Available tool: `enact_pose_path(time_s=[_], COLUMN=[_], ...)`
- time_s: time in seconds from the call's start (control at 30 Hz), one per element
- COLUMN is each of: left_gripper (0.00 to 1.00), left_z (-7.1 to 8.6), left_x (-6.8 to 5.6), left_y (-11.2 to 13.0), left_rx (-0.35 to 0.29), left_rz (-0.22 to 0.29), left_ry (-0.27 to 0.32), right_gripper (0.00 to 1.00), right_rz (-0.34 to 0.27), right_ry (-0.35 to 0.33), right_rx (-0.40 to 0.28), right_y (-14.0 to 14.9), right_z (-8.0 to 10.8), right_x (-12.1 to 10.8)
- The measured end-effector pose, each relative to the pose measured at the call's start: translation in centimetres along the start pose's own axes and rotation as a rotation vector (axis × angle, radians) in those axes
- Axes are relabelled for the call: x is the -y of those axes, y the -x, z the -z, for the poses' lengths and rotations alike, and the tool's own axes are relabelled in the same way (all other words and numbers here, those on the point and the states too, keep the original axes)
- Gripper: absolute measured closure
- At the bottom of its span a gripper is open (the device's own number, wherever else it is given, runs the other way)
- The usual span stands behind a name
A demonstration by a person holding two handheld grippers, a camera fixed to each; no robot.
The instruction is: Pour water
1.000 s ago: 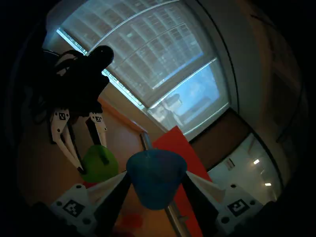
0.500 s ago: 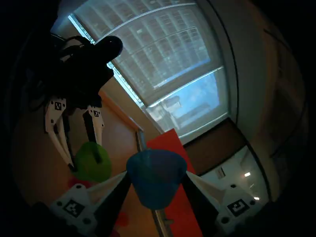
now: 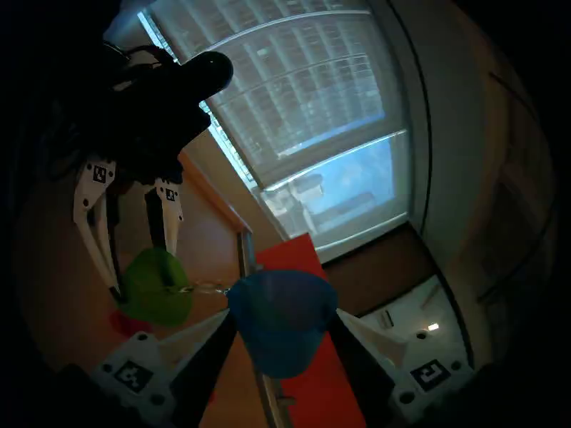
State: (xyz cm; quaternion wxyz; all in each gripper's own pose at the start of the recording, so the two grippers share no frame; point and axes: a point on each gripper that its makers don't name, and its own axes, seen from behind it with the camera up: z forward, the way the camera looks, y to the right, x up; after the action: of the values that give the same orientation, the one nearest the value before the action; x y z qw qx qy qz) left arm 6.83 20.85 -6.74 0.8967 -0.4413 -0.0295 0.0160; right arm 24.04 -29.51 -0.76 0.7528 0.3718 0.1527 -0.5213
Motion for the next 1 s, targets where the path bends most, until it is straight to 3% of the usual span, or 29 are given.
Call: enact_pose_path(time_s=[1.0], left_gripper=[0.18], left_z=[-0.3], left_x=[-0.1], left_y=[0.1], left_rx=[0.002], left_rz=[0.003], left_ry=[0.008], right_gripper=[0.12], right_rz=[0.141], right_ry=[0.066], right_rx=[-0.014], right_y=[-1.0], right_z=[0.0], right_x=[-1.5])
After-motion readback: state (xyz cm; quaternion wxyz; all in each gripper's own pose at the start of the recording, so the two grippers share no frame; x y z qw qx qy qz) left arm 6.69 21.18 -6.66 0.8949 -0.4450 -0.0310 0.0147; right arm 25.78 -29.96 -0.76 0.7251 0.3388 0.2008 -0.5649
